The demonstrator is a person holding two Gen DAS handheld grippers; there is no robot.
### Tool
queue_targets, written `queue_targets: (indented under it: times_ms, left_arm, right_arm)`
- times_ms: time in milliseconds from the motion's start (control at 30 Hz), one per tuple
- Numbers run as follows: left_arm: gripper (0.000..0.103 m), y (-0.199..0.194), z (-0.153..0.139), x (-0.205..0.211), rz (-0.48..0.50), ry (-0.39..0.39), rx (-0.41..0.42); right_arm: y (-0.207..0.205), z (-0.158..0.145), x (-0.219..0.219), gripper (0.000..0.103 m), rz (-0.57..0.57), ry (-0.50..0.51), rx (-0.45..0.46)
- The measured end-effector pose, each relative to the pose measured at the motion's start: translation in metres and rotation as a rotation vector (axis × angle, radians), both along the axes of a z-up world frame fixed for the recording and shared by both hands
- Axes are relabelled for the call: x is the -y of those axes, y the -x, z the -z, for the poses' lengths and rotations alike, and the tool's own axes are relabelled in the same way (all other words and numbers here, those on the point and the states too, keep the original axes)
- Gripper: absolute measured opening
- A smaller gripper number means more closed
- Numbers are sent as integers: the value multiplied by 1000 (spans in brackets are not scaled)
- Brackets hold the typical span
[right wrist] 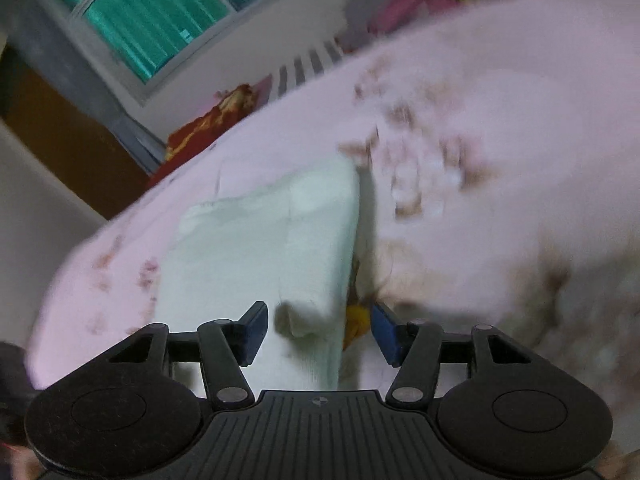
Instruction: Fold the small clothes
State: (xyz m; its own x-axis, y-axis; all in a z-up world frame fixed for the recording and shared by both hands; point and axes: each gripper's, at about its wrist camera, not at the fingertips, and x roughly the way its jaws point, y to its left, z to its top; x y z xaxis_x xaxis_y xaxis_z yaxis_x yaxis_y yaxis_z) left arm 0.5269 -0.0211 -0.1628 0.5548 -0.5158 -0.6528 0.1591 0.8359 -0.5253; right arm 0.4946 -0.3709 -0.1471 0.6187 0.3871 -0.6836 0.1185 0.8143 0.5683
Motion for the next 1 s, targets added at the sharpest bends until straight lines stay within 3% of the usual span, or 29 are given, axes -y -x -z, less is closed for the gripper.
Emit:
queue_targets:
  times_ms: [167, 300, 367, 433, 567, 667, 767, 1000]
  left_arm:
    - [64, -17, 5, -9, 7, 82, -72]
    - [64, -27, 6, -3, -1, 73, -98]
    - [60, -31, 3, 5, -9, 36, -98]
    - [51, -30, -1, 14, -8, -28, -86]
    - [29, -20, -23, 31, 14, -141, -14]
    - [28, -8, -39, 30, 43, -165, 37]
    - [28, 4, -50, 12, 52, -152, 58]
    - [28, 30, -70, -78, 34, -103, 87]
  right_arm:
    - [-5, 26, 24, 56, 4, -218, -33]
    - [-22, 31, 24, 56, -20, -245, -33]
    - [-33, 26, 14, 56, -72, -195, -37]
    - [-39, 21, 1, 41, -126, -115, -32]
    - [-34, 7, -27, 31, -185, 36, 4]
    - [-18, -15, -48, 30, -207, 149, 75]
    - [-5, -32, -65, 29, -222, 187, 123]
    - [10, -63, -140, 29, -248, 215, 170]
